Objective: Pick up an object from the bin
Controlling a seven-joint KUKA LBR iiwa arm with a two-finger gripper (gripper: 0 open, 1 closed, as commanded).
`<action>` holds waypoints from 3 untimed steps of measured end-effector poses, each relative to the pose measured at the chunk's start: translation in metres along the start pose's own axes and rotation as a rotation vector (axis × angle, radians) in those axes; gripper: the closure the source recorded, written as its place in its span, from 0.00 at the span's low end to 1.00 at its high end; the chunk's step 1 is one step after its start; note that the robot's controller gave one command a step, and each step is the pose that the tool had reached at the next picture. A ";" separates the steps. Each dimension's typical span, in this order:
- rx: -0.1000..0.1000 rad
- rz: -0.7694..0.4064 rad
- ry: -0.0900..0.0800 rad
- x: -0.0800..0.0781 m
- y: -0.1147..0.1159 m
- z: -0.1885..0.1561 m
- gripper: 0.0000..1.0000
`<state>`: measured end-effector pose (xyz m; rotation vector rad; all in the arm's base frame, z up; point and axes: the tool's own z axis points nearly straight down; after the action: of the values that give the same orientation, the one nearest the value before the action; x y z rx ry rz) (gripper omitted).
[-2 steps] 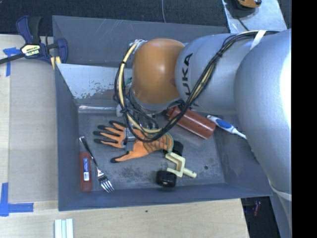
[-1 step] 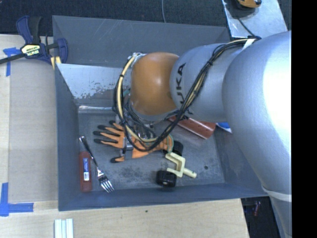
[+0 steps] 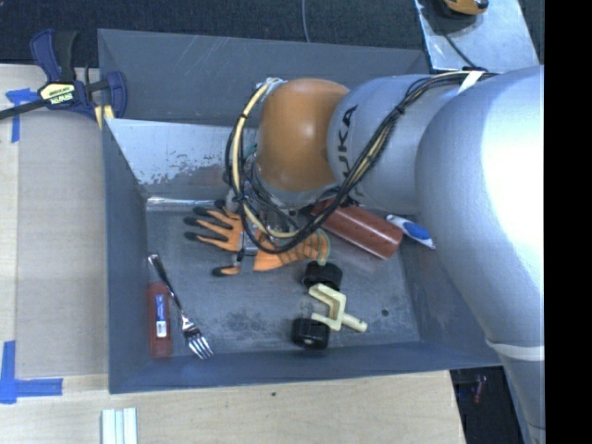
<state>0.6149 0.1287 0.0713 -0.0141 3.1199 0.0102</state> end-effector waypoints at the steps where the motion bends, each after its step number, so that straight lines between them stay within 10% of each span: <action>1: 0.001 -0.038 0.011 0.031 0.021 -0.005 1.00; 3: 0.002 -0.038 0.018 0.033 0.020 -0.022 1.00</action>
Offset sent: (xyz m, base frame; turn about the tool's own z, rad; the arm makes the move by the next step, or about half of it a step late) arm 0.0000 0.0000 0.0000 0.0000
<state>0.5809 0.1485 0.0928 -0.0739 3.1366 0.0059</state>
